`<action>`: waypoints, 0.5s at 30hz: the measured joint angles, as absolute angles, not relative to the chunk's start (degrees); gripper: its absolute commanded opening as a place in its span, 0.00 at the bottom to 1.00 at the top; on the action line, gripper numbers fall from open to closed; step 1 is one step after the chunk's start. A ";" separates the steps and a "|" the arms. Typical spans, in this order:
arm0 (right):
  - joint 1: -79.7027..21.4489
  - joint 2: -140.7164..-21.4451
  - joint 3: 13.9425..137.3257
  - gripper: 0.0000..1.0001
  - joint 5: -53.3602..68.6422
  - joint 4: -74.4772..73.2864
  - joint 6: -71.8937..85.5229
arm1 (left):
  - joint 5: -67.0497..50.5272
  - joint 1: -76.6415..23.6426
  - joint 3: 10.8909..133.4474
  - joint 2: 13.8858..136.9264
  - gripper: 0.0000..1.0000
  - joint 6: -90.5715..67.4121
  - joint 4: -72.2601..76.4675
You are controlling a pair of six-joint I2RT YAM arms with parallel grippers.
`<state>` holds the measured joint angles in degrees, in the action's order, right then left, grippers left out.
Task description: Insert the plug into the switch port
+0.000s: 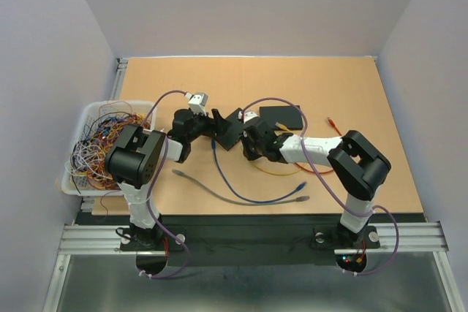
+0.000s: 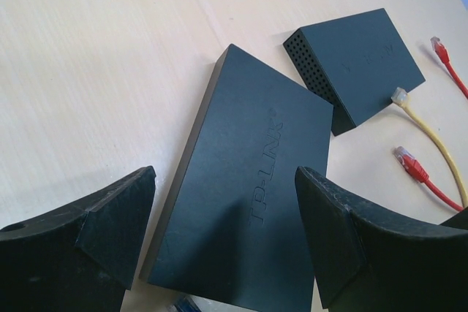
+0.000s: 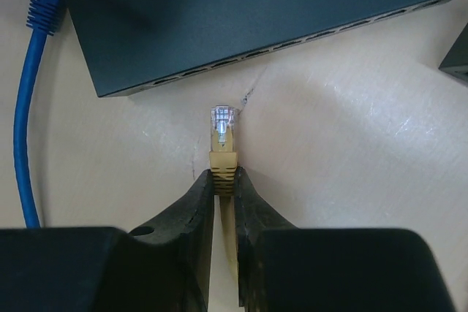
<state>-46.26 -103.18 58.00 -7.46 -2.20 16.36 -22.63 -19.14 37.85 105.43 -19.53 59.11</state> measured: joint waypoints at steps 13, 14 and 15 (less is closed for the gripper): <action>-47.46 -105.14 61.41 0.00 -7.81 -2.20 15.31 | -22.46 -20.12 37.85 105.93 0.88 -19.40 59.29; -47.53 -105.21 61.49 0.01 -7.94 -2.20 15.18 | -22.44 -20.16 37.85 105.93 0.88 -19.38 59.27; -47.57 -105.25 61.54 0.01 -8.08 -2.20 15.16 | -22.41 -20.21 37.85 105.93 0.88 -19.35 59.20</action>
